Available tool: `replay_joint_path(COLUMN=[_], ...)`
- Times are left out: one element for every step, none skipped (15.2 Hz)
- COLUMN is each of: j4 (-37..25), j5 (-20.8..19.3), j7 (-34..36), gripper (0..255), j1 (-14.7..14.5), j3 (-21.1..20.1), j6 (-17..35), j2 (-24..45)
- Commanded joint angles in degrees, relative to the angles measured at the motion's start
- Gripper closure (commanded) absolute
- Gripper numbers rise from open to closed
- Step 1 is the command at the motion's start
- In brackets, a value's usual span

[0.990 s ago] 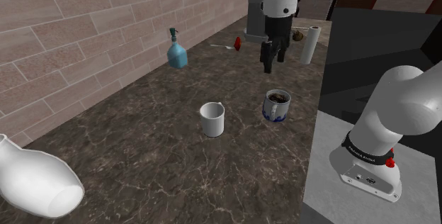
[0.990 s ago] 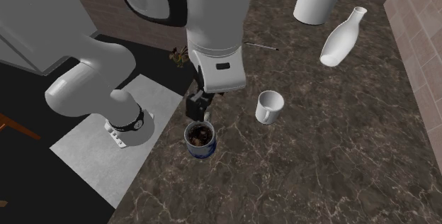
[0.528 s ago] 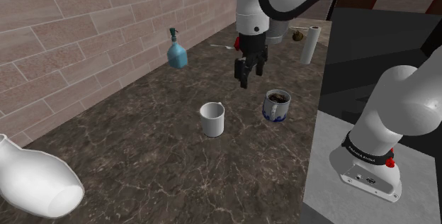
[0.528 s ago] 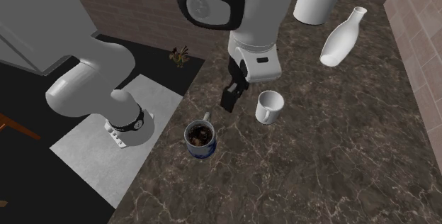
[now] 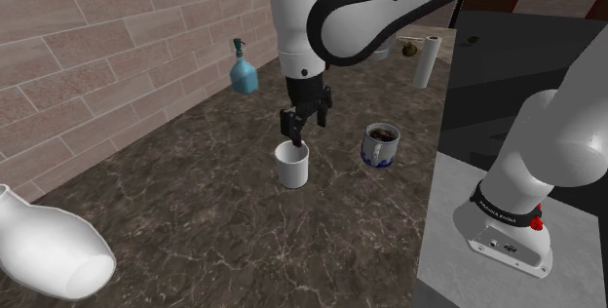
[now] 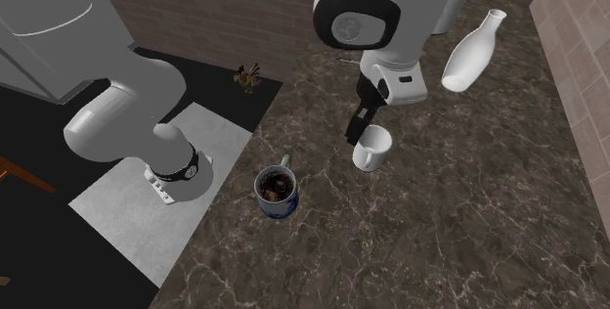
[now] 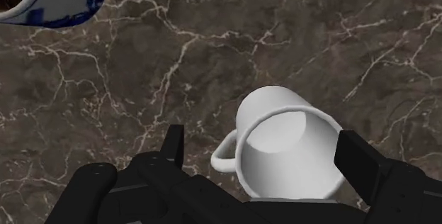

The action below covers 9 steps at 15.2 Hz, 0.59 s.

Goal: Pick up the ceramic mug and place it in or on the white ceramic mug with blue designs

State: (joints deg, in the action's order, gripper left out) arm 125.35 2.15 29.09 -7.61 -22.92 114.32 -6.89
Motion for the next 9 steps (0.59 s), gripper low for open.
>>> replay_joint_path(j4=[-2.83, -4.48, -6.22, -8.04, -9.94, -11.40, -10.91, -10.44, -9.98], j5=[-1.98, -3.07, -4.24, -5.45, -6.69, -7.61, -7.76, -7.93, -8.11], j7=[3.29, 4.86, 6.41, 7.96, 9.47, 10.56, 10.66, 10.78, 10.91], gripper=[0, 0, 0, 0, 0, 0, 0, 0, 0], j1=[-0.58, -0.96, -1.41, -1.95, -2.57, -3.12, -3.20, -3.24, -3.26], j3=[-1.46, -2.02, -2.50, -2.88, -3.16, -3.28, -3.18, -3.12, -3.07], j6=[1.59, 1.97, 2.26, 2.47, 2.60, 2.63, 3.35, 4.07, 4.79], j2=[4.69, 6.94, 9.21, 11.50, 13.82, 15.54, 15.80, 16.09, 16.38])
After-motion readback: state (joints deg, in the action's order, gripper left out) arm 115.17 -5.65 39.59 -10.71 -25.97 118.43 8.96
